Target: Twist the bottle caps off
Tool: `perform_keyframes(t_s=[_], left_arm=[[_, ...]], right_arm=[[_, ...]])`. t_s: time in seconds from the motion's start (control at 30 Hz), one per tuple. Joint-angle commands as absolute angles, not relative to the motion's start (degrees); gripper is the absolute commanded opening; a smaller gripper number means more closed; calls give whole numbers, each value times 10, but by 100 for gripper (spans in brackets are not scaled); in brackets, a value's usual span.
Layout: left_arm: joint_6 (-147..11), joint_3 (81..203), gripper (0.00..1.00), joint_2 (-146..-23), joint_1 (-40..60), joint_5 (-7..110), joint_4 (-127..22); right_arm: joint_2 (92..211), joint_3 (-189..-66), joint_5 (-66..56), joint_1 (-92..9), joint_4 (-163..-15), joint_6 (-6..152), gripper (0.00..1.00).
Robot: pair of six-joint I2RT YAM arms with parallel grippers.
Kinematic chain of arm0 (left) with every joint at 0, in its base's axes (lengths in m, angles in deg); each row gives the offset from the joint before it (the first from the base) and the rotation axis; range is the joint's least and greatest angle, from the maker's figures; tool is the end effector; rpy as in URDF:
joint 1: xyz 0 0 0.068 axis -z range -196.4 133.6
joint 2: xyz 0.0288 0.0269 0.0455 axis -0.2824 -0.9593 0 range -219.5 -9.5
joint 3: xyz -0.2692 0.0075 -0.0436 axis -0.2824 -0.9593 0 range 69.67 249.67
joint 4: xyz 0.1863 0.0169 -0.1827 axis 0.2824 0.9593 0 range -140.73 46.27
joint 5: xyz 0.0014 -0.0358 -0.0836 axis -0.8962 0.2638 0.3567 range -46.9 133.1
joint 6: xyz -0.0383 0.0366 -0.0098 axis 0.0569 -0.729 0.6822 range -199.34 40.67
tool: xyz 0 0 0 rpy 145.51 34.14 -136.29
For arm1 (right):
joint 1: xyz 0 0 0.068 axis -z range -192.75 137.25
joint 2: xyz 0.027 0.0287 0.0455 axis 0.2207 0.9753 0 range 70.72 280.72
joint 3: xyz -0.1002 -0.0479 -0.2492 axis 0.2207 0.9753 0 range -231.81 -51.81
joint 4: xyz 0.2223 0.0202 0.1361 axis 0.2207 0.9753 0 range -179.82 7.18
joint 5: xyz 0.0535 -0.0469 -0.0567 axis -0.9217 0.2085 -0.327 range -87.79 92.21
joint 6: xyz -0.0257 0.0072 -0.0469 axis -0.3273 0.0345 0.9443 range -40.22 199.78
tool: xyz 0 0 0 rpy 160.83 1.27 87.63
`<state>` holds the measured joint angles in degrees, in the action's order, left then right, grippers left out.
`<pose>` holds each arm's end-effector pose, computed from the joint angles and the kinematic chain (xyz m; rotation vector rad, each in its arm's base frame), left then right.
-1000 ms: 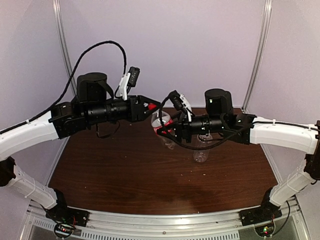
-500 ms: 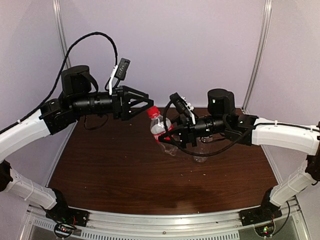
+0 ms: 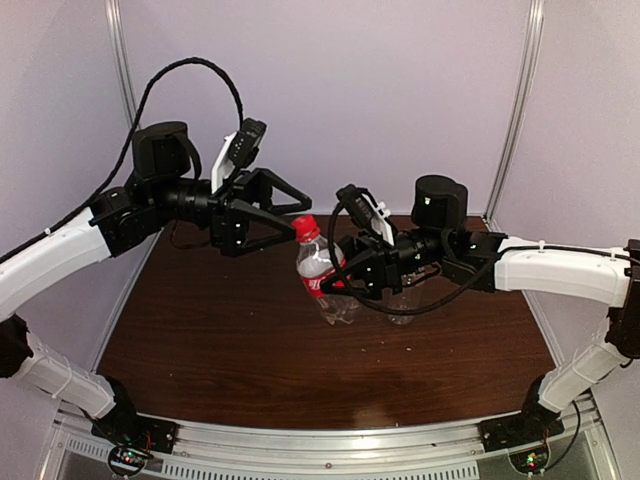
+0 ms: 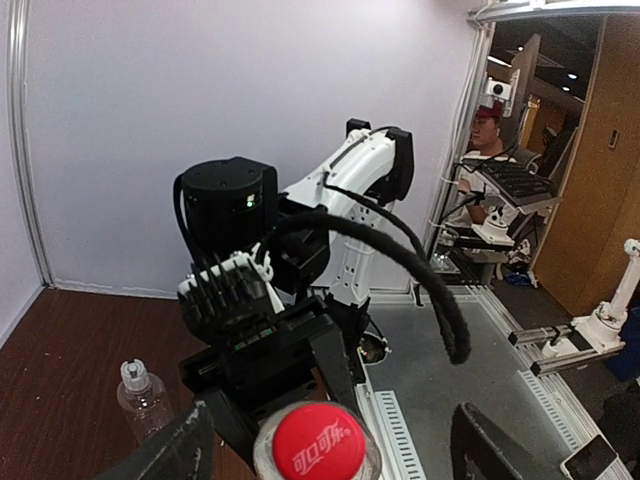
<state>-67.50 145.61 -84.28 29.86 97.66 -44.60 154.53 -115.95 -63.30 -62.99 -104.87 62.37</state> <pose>0.1787 -0.2286 0.4250 1.2619 1.3761 -1.5125 0.1868 0.2751 0.3428 -1.4320 1.3307 1.7616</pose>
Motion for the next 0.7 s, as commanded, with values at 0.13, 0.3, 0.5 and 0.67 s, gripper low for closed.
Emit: perform_keyframes(t_s=[0.13,0.3,0.5,0.67], left_arm=[[-676,1483,74,-884,293,1059,-485],[-661,1473,62,-886,293,1064,-505],[-654,1463,56,-886,293,1062,-517],[-652,1459,47,-887,293,1063,-521]], right_arm=[[1553,-1163,-671,-629,-1100,594,28],[1556,-1162,-670,-629,-1101,594,28],[1558,-1159,-667,-629,-1101,596,28],[1556,-1158,-665,-629,-1100,596,28]])
